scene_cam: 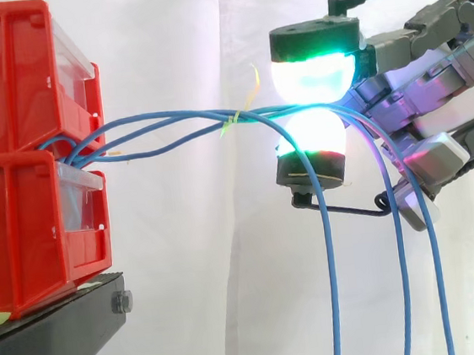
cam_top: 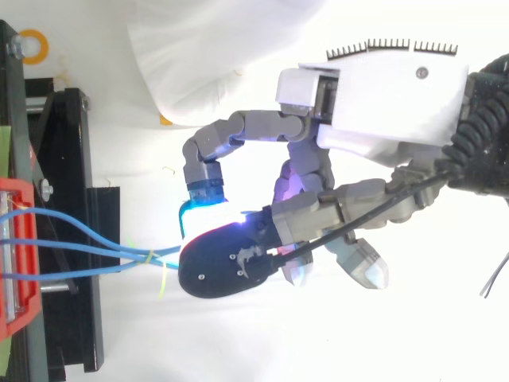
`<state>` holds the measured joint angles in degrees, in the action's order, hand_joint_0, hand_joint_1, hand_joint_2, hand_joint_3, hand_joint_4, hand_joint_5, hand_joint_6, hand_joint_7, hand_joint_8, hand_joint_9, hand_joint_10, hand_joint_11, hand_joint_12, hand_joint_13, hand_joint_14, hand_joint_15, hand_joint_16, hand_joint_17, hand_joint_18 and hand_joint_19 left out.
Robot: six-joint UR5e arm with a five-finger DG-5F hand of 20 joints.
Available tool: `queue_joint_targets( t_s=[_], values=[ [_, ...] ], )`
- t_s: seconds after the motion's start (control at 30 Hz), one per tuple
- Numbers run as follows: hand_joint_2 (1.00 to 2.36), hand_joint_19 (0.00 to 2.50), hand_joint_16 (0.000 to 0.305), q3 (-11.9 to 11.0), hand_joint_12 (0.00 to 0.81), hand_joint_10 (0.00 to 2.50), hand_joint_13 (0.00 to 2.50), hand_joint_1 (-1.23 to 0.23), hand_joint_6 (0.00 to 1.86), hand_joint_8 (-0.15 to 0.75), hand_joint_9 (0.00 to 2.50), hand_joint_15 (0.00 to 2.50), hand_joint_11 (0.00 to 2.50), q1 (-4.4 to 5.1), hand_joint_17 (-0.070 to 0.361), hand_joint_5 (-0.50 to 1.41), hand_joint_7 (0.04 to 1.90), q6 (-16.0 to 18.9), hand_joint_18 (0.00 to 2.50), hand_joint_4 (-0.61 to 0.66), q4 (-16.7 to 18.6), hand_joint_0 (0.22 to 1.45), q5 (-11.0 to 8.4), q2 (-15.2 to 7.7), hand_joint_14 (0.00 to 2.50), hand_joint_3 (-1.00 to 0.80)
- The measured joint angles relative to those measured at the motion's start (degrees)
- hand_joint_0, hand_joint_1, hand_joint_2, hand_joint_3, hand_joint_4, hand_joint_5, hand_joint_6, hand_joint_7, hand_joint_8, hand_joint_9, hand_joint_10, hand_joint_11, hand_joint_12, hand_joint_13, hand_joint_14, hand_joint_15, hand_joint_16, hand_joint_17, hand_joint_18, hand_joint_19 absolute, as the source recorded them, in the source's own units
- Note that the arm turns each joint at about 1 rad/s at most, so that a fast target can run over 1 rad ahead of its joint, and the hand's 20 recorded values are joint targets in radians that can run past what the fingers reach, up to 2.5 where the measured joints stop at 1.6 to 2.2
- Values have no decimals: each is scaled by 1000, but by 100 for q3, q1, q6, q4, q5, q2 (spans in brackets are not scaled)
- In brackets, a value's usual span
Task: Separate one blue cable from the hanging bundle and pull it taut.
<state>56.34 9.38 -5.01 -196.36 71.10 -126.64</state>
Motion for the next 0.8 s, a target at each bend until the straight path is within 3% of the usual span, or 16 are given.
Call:
queue_joint_targets(
  t_s=[0.27, 0.8],
  values=[
    [1017, 471, 74, 0, 288, 25, 1415, -872, 502, 191, 2114, 552, 555, 8, 167, 143, 1322, 0, 1100, 147, 10, 715, -29, 2, 19, -223],
    [1009, 473, 73, 0, 290, 24, 1409, -946, 502, 179, 2102, 554, 562, 11, 165, 139, 1325, 0, 1093, 147, 10, 727, -34, 2, 21, -360]
  ],
)
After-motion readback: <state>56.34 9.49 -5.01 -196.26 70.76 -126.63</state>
